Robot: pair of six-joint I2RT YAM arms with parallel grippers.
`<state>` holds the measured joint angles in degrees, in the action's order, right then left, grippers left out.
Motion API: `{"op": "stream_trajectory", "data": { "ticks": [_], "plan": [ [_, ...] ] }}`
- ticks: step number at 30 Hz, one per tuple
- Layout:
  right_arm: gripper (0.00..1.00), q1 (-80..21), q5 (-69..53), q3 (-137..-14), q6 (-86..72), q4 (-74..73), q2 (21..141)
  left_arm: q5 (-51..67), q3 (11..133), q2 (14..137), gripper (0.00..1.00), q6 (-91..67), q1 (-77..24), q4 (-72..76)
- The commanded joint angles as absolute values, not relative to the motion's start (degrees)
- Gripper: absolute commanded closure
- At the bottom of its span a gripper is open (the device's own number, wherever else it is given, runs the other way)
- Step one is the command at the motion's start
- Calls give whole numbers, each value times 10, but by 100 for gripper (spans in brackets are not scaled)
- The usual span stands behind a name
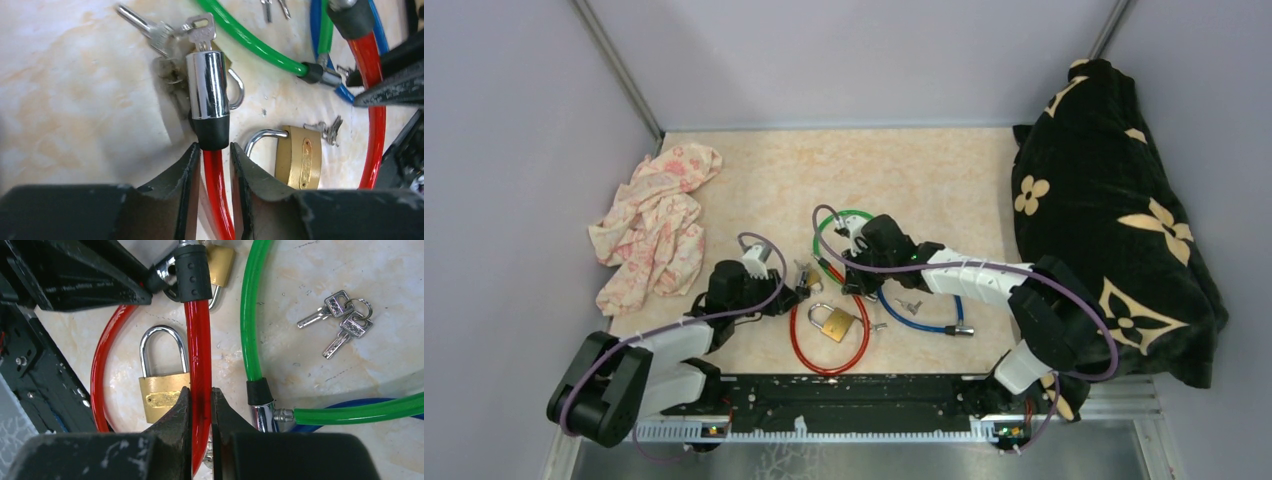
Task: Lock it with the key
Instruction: Lock the lock.
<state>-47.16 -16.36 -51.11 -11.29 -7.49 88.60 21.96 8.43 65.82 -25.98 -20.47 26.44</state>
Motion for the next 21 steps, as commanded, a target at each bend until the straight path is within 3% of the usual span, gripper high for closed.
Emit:
{"op": "stream_trajectory", "data": {
  "ticks": [1,7,10,19,21],
  "plan": [
    [100,-482,-178,-515,-173,-6,872,196,121,655,69,-193,-253,238],
    [100,-481,-157,-483,-218,74,856,169,133,666,85,-175,-291,228],
    [100,-481,-177,-479,-209,84,859,187,121,673,100,-170,-299,265],
    [100,-480,-208,-479,-178,-45,840,89,115,631,100,-72,-296,350],
    [100,-480,-222,-474,-185,-46,840,117,118,639,100,-48,-299,366]
  ]
}}
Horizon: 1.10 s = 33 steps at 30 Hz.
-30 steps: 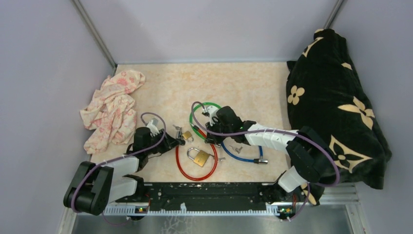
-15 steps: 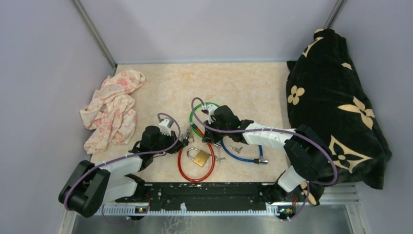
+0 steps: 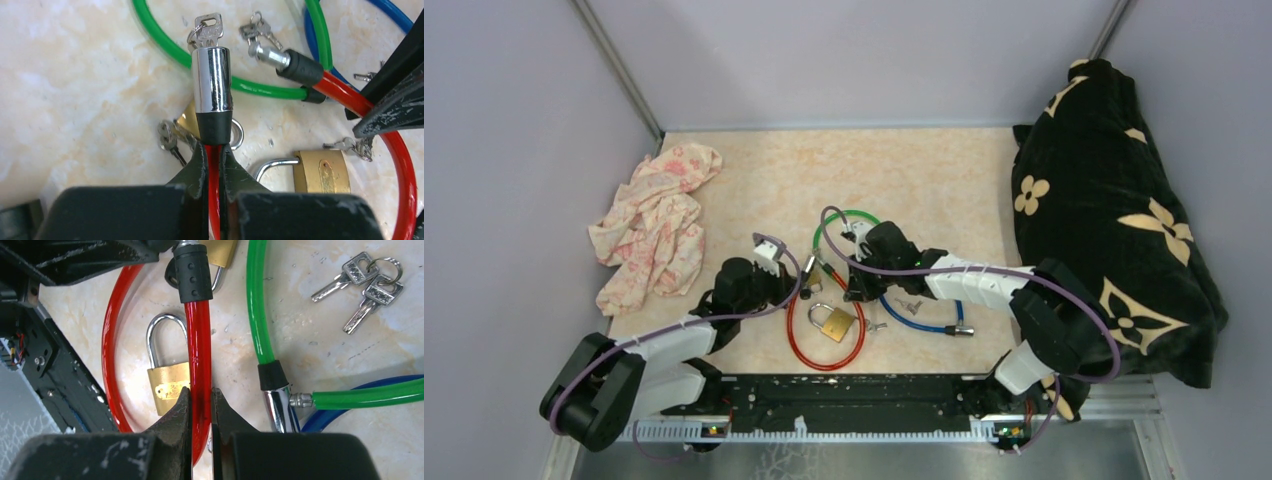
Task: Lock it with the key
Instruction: Lock the lock.
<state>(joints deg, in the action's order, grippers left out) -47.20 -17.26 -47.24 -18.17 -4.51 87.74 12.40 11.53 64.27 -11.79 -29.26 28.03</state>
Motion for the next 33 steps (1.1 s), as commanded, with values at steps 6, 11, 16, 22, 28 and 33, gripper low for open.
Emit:
{"op": "stream_trajectory", "data": {
  "ticks": [6,11,16,22,28,33],
  "plan": [
    [100,-481,-229,-493,-201,-50,871,114,123,658,100,-20,-316,389],
    [100,-481,-224,-478,-203,-51,859,105,127,669,100,6,-318,421],
    [100,-481,-215,-478,-209,-43,864,119,127,671,100,25,-332,422],
    [100,-481,-209,-480,-208,-47,868,112,126,670,100,28,-334,425],
    [100,-480,-193,-474,-209,-61,861,101,126,667,100,26,-334,428],
    [100,-480,-197,-477,-217,-43,858,125,122,665,100,35,-337,428]
  ]
}}
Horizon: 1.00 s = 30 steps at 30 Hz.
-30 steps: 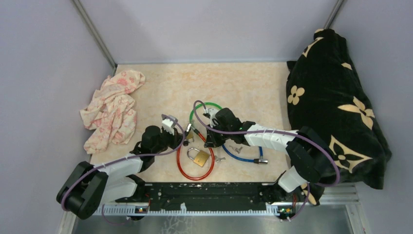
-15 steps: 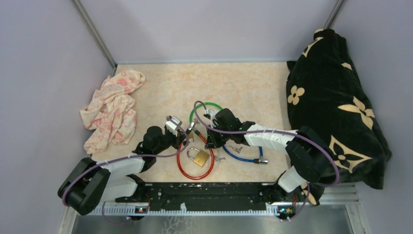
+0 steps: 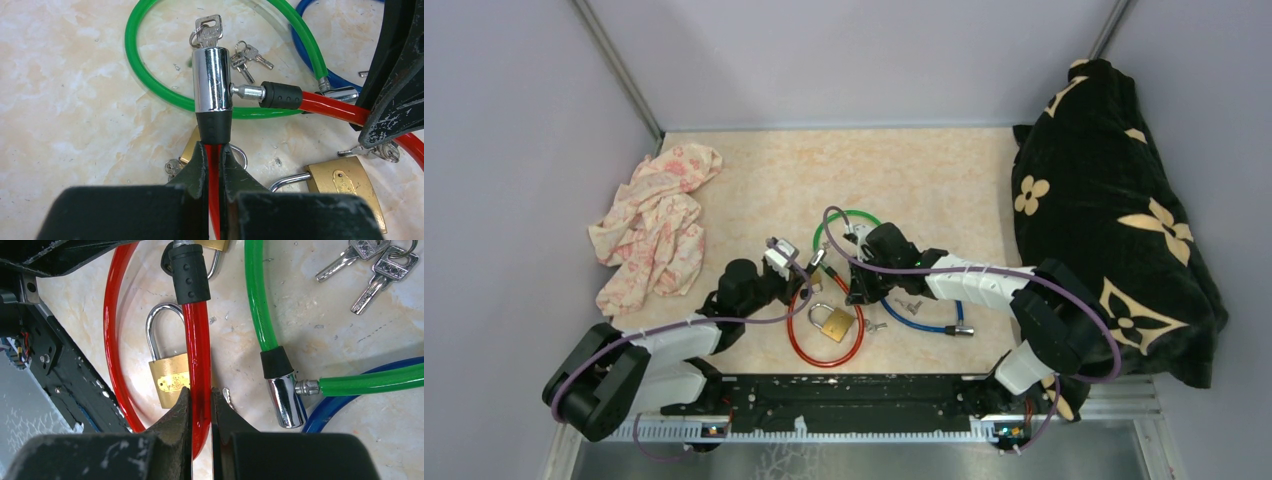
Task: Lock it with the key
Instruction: Lock the lock.
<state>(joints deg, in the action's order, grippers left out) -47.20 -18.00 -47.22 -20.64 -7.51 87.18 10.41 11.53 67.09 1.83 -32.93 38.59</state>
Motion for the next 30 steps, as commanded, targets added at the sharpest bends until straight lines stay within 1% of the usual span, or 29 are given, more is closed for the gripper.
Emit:
{"op": "stream_trajectory", "data": {
  "ticks": [1,7,10,14,18,22,26,28,30],
  "plan": [
    [100,-481,-198,-481,-217,-41,859,128,120,666,100,36,-338,429],
    [100,-480,-194,-491,-219,-52,870,150,116,660,100,68,-350,442],
    [100,-479,-185,-493,-219,-59,867,142,116,658,100,70,-353,446],
    [100,-473,-181,-493,-229,-42,855,174,112,652,100,102,-370,441],
    [100,-467,-178,-509,-230,-36,848,259,112,649,100,188,-399,439],
    [100,-466,-171,-497,-241,-7,827,311,139,644,100,280,-408,393],
    [100,-461,-151,-481,-251,23,793,285,170,657,100,430,-423,290],
    [100,-460,-134,-468,-256,48,775,295,177,652,100,485,-423,238],
    [100,-456,-122,-456,-263,83,758,311,179,650,100,515,-433,218]
  ]
}}
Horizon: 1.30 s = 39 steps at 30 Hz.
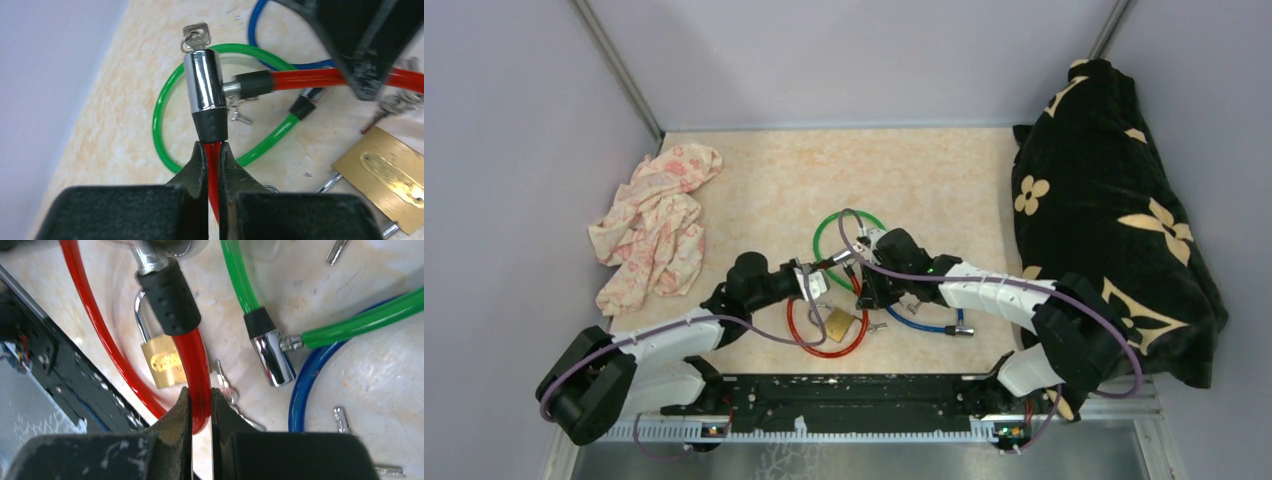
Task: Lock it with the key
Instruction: Lock the lock.
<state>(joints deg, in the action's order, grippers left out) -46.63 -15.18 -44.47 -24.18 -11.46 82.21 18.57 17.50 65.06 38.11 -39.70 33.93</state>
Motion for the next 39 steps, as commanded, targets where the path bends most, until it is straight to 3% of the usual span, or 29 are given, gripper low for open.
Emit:
{"op": "stream_trajectory", "data": {
  "ticks": [1,8,24,33,39],
  "plan": [
    [100,-455,-116,-450,-267,101,751,309,180,652,100,528,-442,209],
    [100,-455,-62,-391,-240,287,717,257,191,641,100,650,-473,175],
    [100,-476,-94,-274,-190,497,762,227,186,543,100,916,-486,100],
    [86,-485,-98,-235,-186,526,754,205,151,500,100,964,-506,76],
    [60,-484,-139,-208,-175,520,747,189,145,507,100,975,-507,82]
  ]
}}
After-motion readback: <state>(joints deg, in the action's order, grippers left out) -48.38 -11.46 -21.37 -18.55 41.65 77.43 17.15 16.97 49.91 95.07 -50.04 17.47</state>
